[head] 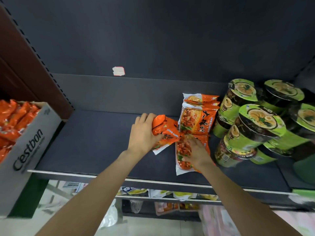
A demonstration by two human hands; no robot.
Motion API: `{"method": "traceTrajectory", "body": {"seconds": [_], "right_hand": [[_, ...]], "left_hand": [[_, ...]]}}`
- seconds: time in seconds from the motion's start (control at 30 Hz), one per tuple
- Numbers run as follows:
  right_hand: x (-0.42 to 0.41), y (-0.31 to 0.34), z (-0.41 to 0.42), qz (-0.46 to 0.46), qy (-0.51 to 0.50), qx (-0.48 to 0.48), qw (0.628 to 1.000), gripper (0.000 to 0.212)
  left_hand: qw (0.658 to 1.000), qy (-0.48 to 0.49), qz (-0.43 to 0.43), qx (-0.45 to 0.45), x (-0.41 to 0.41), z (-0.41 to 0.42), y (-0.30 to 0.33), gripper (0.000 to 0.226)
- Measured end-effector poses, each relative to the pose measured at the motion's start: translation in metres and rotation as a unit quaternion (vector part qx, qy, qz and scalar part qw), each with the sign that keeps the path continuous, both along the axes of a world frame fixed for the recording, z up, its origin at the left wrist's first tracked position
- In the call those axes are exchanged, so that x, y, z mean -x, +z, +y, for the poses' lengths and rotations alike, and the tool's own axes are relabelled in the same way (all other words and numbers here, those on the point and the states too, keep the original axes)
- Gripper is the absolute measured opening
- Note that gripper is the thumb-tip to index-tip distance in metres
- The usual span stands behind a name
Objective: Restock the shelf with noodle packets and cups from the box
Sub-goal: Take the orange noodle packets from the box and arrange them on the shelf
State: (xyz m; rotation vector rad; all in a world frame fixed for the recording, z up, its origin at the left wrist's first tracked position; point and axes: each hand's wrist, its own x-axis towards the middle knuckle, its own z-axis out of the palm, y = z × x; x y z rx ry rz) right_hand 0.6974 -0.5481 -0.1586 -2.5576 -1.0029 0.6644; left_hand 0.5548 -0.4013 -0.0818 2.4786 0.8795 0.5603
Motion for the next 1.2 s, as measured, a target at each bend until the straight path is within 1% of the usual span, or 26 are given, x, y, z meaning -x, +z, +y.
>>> {"method": "traceTrajectory", "body": {"seconds": [0.07,0.13,0.2,0.27,0.3,0.33,0.43,0.5,0.6,0.7,0.73,0.77,0.83,0.9,1.0,1.1,1.2], "right_hand": [[0.001,-0.001,0.0,-0.032,0.011,0.012,0.999,0.084],[0.004,0.001,-0.001,-0.07,0.011,0.045,0.996,0.08],[0.005,0.003,-0.002,-0.055,-0.018,0.086,0.995,0.084],[0.006,0.006,-0.003,-0.003,-0.052,0.11,0.993,0.091],[0.006,0.006,-0.003,0.005,-0.059,0.117,0.991,0.096],[0.005,0.008,-0.004,-0.003,-0.062,0.125,0.99,0.101],[0.004,0.012,-0.004,-0.069,-0.063,0.132,0.987,0.113],[0.004,0.017,-0.004,-0.105,-0.053,0.107,0.987,0.109],[0.003,0.024,-0.002,-0.168,-0.004,0.071,0.983,0.098],[-0.003,0.031,0.001,-0.314,0.055,0.03,0.947,0.091],[-0.007,0.035,0.003,-0.345,0.07,0.024,0.936,0.09],[-0.011,0.039,0.005,-0.353,0.084,0.038,0.931,0.091],[-0.02,0.047,0.01,-0.339,0.1,0.077,0.932,0.093],[-0.028,0.054,0.014,-0.324,0.102,0.082,0.937,0.086],[-0.034,0.059,0.02,-0.275,0.103,0.045,0.955,0.077],[-0.039,0.063,0.021,-0.253,0.099,0.006,0.962,0.071],[-0.046,0.066,0.017,-0.222,0.103,-0.047,0.969,0.065]], "left_hand": [[0.998,-0.016,0.02,-0.061,-0.001,-0.002,0.003,0.05],[0.994,-0.035,0.044,-0.097,0.0,-0.004,0.003,0.051],[0.99,-0.053,0.061,-0.112,0.0,-0.008,-0.001,0.052],[0.989,-0.07,0.07,-0.111,-0.001,-0.013,-0.005,0.053],[0.989,-0.076,0.072,-0.109,-0.001,-0.015,-0.007,0.054],[0.989,-0.079,0.071,-0.107,-0.001,-0.016,-0.008,0.054],[0.99,-0.08,0.058,-0.099,0.0,-0.015,-0.009,0.055],[0.992,-0.077,0.05,-0.091,0.0,-0.013,-0.008,0.055],[0.995,-0.068,0.035,-0.068,0.001,-0.009,-0.006,0.054],[0.998,-0.055,0.008,-0.014,-0.001,-0.004,-0.004,0.054],[0.999,-0.053,-0.004,0.014,-0.003,-0.002,-0.004,0.055],[0.998,-0.052,-0.015,0.045,-0.004,-0.001,-0.003,0.055],[0.993,-0.054,-0.024,0.105,-0.009,0.003,-0.005,0.054],[0.984,-0.052,-0.029,0.166,-0.014,0.007,-0.009,0.051],[0.963,-0.039,-0.052,0.262,-0.026,0.012,-0.016,0.047],[0.939,-0.025,-0.071,0.336,-0.039,0.014,-0.022,0.05],[0.914,-0.038,-0.047,0.401,-0.049,0.019,-0.034,0.06]]}}
